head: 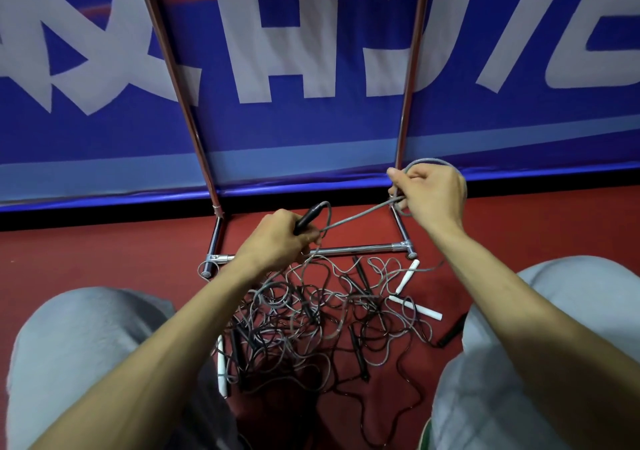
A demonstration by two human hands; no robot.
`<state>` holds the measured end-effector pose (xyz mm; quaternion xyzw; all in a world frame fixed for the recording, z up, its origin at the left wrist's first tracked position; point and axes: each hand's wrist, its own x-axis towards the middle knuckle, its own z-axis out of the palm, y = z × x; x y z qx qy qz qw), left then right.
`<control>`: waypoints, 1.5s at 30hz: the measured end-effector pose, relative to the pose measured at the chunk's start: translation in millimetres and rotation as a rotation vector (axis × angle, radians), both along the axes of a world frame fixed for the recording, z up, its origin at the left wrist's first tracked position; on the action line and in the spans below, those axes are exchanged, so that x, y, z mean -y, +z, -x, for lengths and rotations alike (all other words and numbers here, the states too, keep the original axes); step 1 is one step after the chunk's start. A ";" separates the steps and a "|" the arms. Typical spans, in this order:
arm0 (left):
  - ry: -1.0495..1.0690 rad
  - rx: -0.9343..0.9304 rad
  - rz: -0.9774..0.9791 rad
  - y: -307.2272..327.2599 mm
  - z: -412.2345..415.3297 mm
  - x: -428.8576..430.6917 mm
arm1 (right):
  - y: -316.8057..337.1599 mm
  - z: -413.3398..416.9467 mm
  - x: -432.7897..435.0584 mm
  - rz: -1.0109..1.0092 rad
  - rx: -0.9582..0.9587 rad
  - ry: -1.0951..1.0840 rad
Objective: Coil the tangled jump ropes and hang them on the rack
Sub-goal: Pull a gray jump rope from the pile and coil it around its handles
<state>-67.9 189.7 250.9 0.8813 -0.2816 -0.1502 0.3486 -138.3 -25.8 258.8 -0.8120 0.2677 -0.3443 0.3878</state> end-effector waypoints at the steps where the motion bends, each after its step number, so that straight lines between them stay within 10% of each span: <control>1: 0.000 -0.003 -0.026 -0.2 -1.3 -0.7 | -0.4 -0.4 -0.3 -0.061 0.015 0.008; 10: 0.075 0.183 -0.318 -7.4 -13.2 -6.6 | -2.2 -3.3 -1.4 -0.030 0.024 -0.097; 17: 0.109 0.071 -0.259 -6.0 -19.4 -9.8 | -2.3 -3.1 -0.3 -0.895 0.223 0.027; 23: 0.156 0.256 -0.445 -9.0 -18.1 -7.2 | -0.6 -1.5 12.8 -1.227 0.426 -0.037; 28: 0.139 -0.310 0.083 -5.9 -11.4 -0.1 | -2.2 -8.4 13.2 -1.393 0.507 0.020; 35: 0.204 -0.654 0.710 12.5 1.2 7.3 | -10.0 -10.2 -19.3 -1.168 0.083 0.238; 45: 0.290 -0.998 1.225 28.1 -0.5 5.9 | -22.4 -2.2 -59.5 -0.209 -0.427 0.741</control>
